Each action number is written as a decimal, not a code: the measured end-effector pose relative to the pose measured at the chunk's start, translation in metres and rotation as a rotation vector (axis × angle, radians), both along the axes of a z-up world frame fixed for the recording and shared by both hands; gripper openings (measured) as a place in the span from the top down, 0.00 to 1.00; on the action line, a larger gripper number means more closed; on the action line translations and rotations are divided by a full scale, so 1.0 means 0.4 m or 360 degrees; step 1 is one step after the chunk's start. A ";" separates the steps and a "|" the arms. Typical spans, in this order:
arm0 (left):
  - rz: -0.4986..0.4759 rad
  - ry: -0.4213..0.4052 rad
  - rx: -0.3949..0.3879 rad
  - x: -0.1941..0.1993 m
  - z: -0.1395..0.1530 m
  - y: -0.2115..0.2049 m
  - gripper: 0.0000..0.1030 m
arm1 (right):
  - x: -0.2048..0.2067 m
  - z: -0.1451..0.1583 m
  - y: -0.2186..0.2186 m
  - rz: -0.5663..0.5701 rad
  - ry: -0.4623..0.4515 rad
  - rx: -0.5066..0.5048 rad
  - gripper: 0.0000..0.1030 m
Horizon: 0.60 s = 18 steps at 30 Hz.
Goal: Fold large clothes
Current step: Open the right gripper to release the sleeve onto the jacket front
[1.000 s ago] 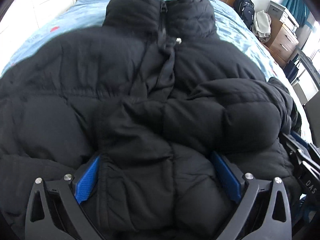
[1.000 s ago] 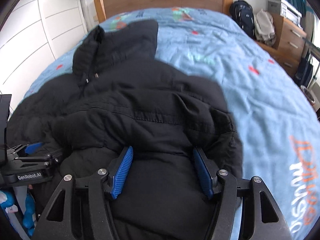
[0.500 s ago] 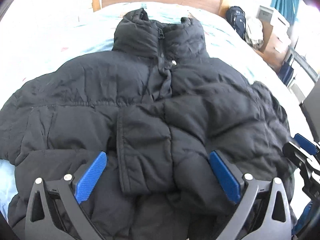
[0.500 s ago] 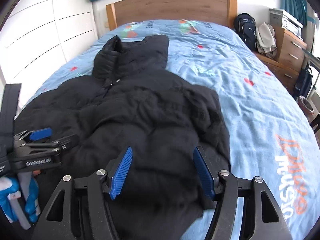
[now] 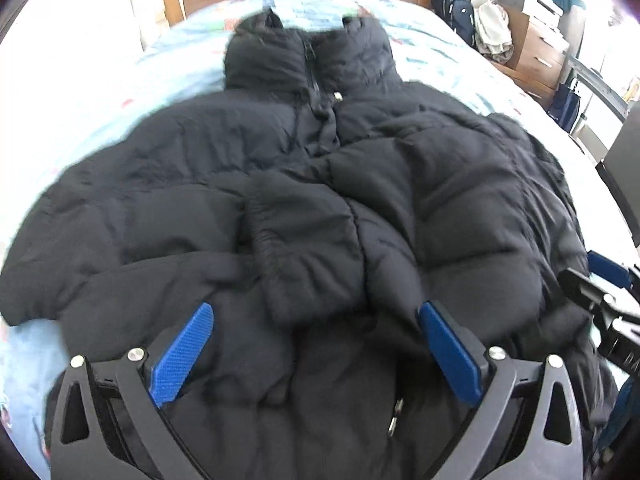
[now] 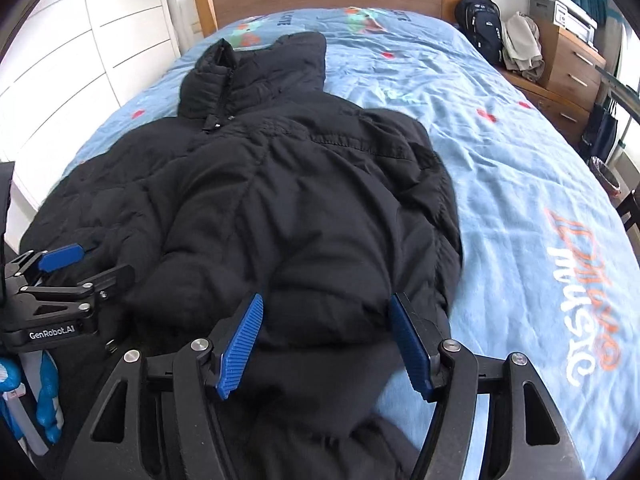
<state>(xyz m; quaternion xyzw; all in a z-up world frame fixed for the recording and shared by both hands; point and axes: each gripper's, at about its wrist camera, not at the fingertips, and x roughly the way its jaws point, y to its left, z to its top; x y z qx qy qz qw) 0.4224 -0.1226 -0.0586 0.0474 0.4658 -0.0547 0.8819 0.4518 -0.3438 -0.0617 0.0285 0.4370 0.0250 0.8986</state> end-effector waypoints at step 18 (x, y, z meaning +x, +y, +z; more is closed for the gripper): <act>0.0067 -0.0208 -0.0053 -0.448 0.235 0.284 0.00 | -0.397 0.161 0.142 0.0017 -0.0114 0.0050 0.08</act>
